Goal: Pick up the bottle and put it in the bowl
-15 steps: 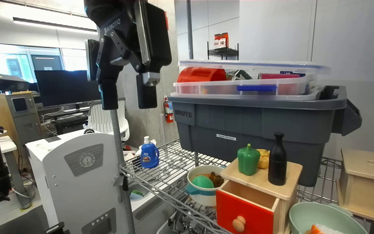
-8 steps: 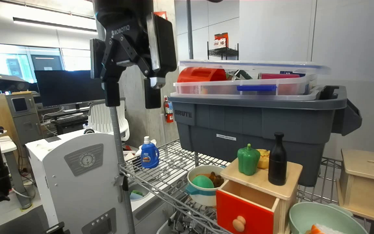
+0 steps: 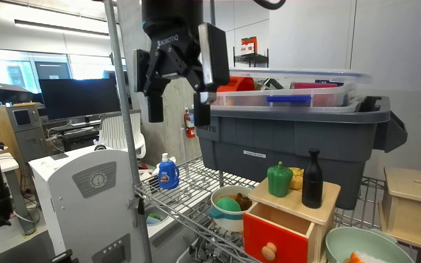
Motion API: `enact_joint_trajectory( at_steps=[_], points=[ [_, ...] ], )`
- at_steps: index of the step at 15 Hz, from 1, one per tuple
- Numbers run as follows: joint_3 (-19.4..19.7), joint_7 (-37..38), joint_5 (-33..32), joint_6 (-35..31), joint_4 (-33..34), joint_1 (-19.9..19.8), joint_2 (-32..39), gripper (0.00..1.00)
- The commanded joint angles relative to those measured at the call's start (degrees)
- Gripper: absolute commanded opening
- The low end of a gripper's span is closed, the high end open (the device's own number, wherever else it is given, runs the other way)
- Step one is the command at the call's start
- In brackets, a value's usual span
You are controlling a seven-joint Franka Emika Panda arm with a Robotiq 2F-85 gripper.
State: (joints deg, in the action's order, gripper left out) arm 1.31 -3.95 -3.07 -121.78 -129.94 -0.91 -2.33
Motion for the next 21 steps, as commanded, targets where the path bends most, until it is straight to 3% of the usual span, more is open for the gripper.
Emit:
enact_joint_trajectory(
  at_steps=[1, 11, 16, 21],
  points=[
    [0.9, -0.3, 0.1, -1.1, 4.4, -1.2, 5.1, 1.0],
    [1.9, 0.5, -1.0, -9.8, 9.2, -2.4, 11.6, 1.0],
    [2.2, 2.2, -6.0, -16.6, 8.2, -1.7, 12.2, 1.0],
    [1.4, 0.2, -5.1, -16.2, 7.7, -1.8, 11.8, 1.0]
  ],
)
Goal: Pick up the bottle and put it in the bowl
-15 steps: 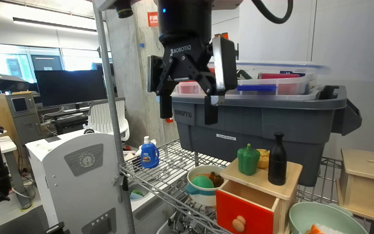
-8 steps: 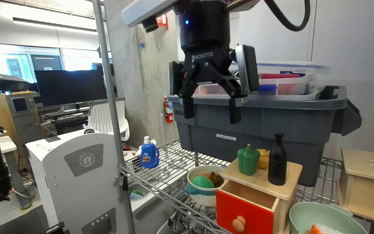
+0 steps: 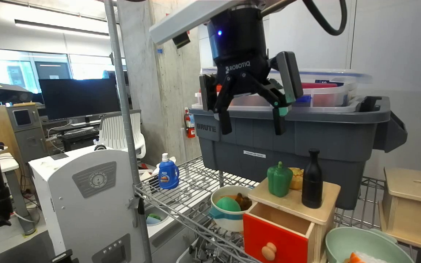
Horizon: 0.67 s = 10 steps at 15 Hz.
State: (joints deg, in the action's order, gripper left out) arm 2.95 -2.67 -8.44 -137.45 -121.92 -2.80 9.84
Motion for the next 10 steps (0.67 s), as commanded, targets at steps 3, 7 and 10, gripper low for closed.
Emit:
enact_joint_trajectory(
  at_steps=[3, 7, 10],
  points=[
    [-0.7, -4.0, 3.6, 0.6, -0.4, -0.7, -1.0, 1.0],
    [-0.4, -4.3, 4.7, 0.2, 0.0, -0.4, -0.2, 1.0],
    [-0.2, -4.0, 4.3, 0.7, 0.4, -0.5, 0.1, 1.0]
  ],
)
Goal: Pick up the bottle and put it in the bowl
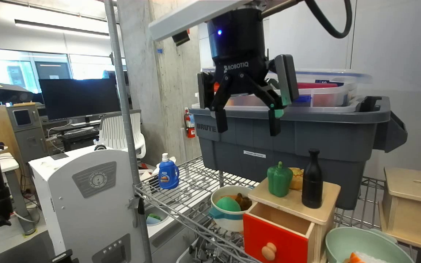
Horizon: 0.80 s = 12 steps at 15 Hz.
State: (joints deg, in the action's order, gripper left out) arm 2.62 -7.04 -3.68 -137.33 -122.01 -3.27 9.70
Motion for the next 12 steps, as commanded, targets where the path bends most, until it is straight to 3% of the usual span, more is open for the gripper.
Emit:
enact_joint_trajectory(
  at_steps=[1, 12],
  points=[
    [0.2, 0.2, -0.5, 0.9, 1.0, -0.1, 0.7, 1.0],
    [0.8, 0.4, -1.0, 3.2, 10.0, -0.4, 8.7, 1.0]
  ],
)
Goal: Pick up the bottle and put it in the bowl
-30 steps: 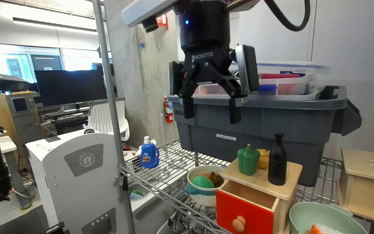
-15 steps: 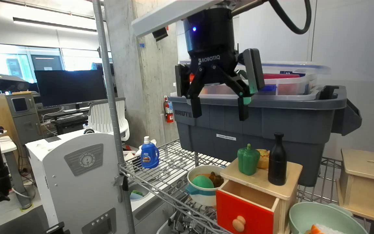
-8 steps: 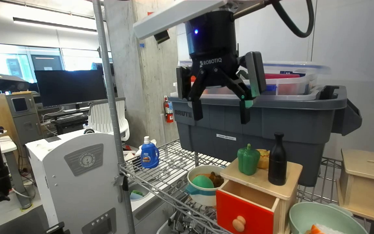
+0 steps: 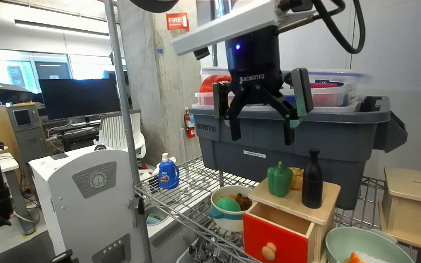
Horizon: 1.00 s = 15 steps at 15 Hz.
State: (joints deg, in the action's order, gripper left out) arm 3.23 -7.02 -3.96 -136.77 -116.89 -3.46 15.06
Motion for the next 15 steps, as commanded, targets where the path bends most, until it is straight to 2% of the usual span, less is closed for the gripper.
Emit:
enact_joint_trajectory(
  at_steps=[1, 8, 15],
  points=[
    [0.2, 0.5, -0.8, 2.9, 6.0, -0.2, 4.3, 1.0],
    [0.5, 0.4, -0.8, 5.1, 11.1, -0.5, 7.7, 1.0],
    [1.0, -0.8, -0.2, 5.5, 13.2, -2.4, 9.1, 1.0]
  ],
)
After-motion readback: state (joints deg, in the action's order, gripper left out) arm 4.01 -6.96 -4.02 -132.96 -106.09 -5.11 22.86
